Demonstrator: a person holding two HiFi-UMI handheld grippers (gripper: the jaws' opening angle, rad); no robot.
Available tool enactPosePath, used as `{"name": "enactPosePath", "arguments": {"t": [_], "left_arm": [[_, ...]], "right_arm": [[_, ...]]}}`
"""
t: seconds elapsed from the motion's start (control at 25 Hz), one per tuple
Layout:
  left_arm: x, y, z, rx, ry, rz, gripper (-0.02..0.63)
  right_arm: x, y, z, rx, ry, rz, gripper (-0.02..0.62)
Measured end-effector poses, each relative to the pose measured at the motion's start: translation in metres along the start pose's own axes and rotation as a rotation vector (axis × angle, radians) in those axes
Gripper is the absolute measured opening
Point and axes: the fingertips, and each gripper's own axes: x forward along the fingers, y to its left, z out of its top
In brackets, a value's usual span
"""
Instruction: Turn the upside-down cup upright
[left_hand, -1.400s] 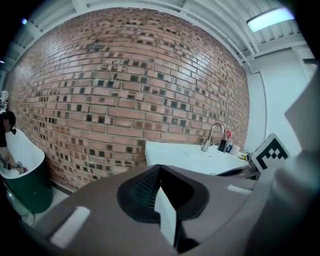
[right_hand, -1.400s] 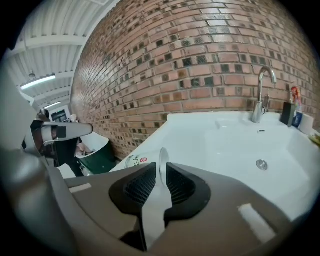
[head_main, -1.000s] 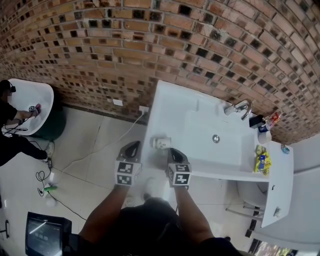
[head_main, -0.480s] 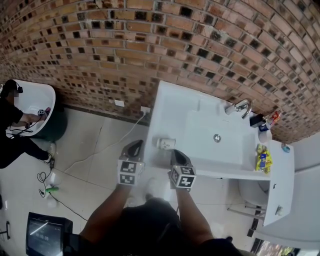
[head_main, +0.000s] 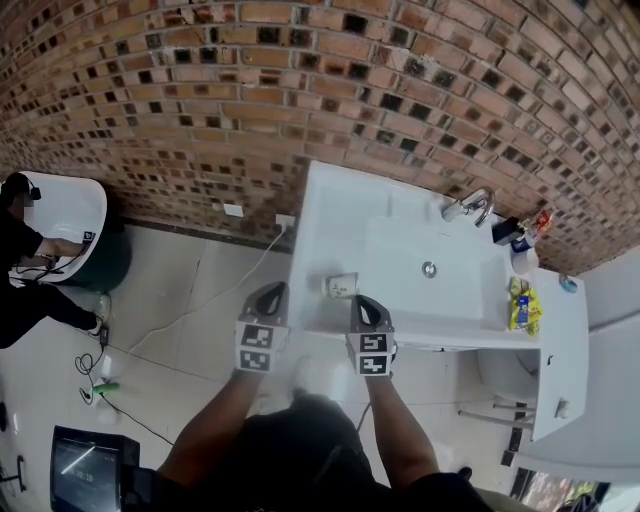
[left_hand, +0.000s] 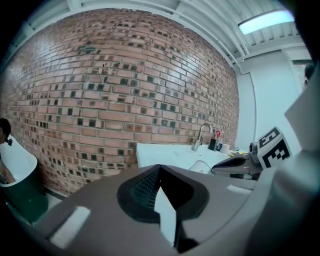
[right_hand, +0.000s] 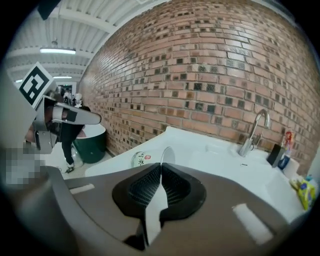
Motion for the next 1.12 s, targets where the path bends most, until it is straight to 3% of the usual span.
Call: {"name": "enactPosePath", "arguments": {"t": [0.12, 0.44, 0.56, 0.76, 1.12], "left_arm": [[-0.003, -0.003, -0.002, 0.004, 0.001, -0.004, -0.006], [-0.007, -0.01, -0.012, -0.001, 0.016, -0.009, -0.006], [-0.007, -0.013, -0.013, 0.002, 0.019, -0.013, -0.006], [-0.007, -0.009, -0.015, -0.006, 0.023, 0.002, -0.006], [-0.007, -0.01, -0.017, -0.02, 0.022, 0.007, -0.006]], "right_arm": [[-0.005, 0.001, 0.001, -0.152, 0.005, -0.023, 0.023], [-0.001, 0.038, 0.011, -0.819, 0.011, -0.051, 0.023], [0.006, 0.051, 0.012, -0.995, 0.016, -0.048, 0.023], [0.012, 0.064, 0.014, -1.149, 0.02, -0.03, 0.025], [0.009, 0.087, -0.002, -1.251, 0.048, -0.021, 0.028]]}}
